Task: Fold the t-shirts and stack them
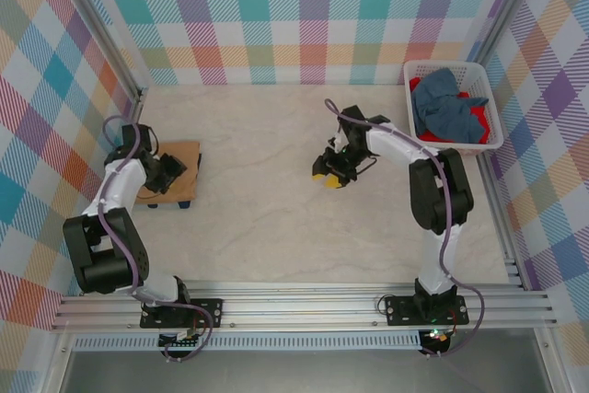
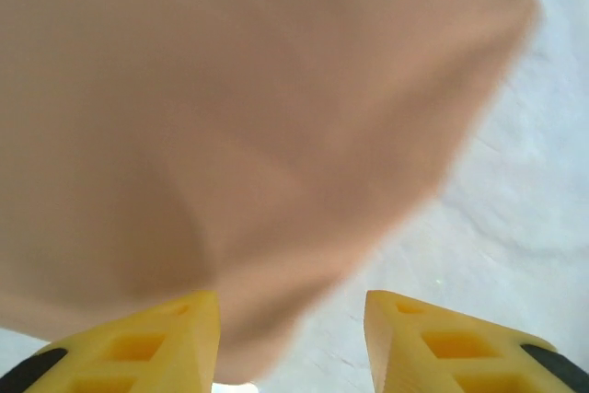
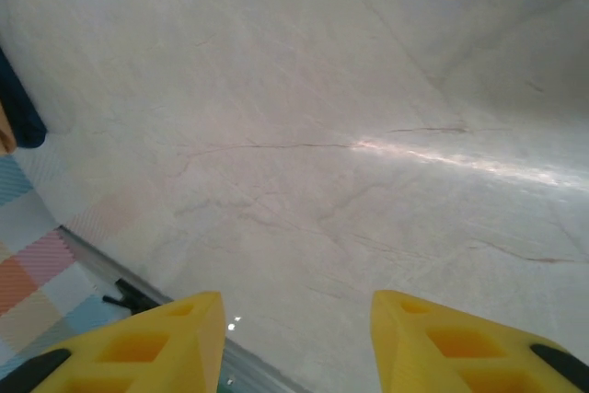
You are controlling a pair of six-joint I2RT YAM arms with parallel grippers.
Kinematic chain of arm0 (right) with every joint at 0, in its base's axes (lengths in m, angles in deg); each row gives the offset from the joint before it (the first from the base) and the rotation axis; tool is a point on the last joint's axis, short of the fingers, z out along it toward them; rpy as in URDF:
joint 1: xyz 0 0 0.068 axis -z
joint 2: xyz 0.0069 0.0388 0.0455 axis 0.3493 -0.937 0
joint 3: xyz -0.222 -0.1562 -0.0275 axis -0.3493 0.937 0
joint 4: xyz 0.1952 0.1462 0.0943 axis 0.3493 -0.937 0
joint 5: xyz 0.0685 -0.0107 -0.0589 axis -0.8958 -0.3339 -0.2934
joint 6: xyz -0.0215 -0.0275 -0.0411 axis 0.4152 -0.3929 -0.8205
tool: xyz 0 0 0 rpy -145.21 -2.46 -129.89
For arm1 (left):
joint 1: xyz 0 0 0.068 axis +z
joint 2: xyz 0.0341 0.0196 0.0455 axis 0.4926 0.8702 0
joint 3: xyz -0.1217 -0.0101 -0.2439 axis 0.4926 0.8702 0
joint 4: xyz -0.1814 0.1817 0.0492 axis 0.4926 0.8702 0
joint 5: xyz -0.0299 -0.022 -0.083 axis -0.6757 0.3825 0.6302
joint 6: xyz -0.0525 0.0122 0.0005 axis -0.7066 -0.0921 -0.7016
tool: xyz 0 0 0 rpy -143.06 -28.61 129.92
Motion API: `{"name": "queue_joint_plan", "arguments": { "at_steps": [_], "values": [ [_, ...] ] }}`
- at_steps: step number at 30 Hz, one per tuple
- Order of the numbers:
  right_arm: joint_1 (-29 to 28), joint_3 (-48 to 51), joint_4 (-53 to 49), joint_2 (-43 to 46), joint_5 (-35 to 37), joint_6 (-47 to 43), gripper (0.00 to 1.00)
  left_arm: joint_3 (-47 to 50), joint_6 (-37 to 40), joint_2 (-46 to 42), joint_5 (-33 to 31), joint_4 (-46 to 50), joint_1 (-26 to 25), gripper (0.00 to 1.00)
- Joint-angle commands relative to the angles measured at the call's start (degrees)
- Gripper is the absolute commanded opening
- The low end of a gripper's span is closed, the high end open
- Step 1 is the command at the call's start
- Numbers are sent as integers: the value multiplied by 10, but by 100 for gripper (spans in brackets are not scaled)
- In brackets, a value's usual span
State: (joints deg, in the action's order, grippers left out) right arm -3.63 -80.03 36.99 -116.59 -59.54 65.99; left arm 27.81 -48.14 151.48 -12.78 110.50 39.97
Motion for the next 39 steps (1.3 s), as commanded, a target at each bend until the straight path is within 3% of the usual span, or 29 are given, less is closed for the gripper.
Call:
{"name": "queue_joint_plan", "arguments": {
  "at_steps": [1, 4, 5, 8, 10, 20, 27, 30, 31, 32, 33, 34, 35, 36, 37, 39],
  "values": [
    [7, 56, 88, 110, 55, 15, 48, 30, -41, -62, 33, -66, -79, 47],
    [12, 91, 103, 161, 92, 16, 48, 104, -95, -102, -6, -135, -102, 49],
    [14, 103, 111, 171, 99, 19, 48, 121, -105, -93, 8, -153, -103, 49],
    [17, 134, 117, 195, 118, 34, 48, 124, -91, -66, 30, -164, -118, 46],
    [20, 158, 130, 208, 118, 44, 48, 124, -73, -67, 12, -166, -125, 47],
    [30, 209, 125, 247, 128, 48, 48, 123, 12, -22, -39, -81, -50, 46],
    [79, 244, 87, 316, 206, 61, 53, 127, 2, -50, -22, -65, -52, 46],
    [94, 239, 58, 337, 261, 70, 60, 127, -15, -78, -28, -48, -64, 46],
    [101, 239, 53, 341, 271, 73, 87, 126, -21, -89, -29, -44, -71, 47],
    [110, 240, 50, 345, 276, 77, 100, 125, -36, -101, -32, -41, -79, 48],
    [117, 241, 46, 347, 285, 81, 100, 125, -48, -113, -28, -46, -87, 49],
    [126, 241, 41, 350, 295, 83, 100, 128, -64, -126, -20, -57, -102, 51],
    [137, 241, 36, 354, 308, 84, 100, 130, -76, -137, -10, -74, -120, 84],
    [146, 243, 36, 358, 318, 77, 100, 133, -83, -146, -1, -93, -139, 100],
    [150, 246, 43, 367, 337, 59, 100, 132, -84, -157, -4, -105, -163, 100],
    [153, 246, 41, 382, 405, 42, 100, 127, -68, -192, -72, -99, -219, 100]
  ]
}}
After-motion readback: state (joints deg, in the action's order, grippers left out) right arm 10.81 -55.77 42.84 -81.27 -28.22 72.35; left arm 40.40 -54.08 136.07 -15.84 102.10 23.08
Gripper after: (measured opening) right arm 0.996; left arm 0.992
